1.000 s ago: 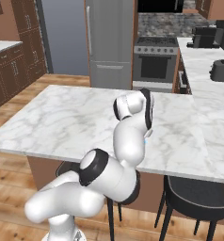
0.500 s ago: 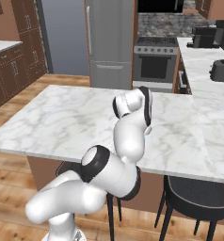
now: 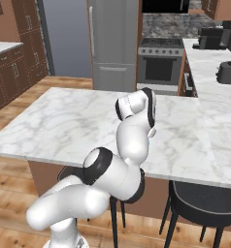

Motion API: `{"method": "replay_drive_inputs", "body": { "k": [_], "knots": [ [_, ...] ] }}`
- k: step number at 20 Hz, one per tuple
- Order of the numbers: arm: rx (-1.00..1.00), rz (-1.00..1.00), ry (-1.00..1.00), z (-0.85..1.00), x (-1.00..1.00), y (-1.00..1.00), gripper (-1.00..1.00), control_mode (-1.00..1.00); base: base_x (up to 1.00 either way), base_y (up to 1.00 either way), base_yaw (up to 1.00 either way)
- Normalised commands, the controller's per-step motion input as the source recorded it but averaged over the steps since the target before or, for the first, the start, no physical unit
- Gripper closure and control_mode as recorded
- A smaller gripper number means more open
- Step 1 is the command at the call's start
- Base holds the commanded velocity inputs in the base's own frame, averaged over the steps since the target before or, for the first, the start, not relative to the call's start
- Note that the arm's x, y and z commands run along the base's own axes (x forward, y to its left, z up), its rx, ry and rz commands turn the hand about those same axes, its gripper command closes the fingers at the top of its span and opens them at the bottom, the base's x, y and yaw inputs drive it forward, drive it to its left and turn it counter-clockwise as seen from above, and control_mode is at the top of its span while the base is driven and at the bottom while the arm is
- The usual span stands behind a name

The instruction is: Stack the yogurt containers by placing the smaller containers on top of the larger containers.

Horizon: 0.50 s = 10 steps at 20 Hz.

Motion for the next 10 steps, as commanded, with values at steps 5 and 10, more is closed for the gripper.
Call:
{"method": "replay_drive_inputs", "body": {
  "k": [5, 10],
  "knots": [
    [0.00, 0.00, 0.14, 0.18, 0.00, -0.11, 1.00, -1.00, 0.00, 0.00, 0.00],
    [0.00, 0.00, 0.14, 0.21, 0.00, -0.13, -1.00, -1.00, 0.00, 0.00, 0.00]
  ]
}}
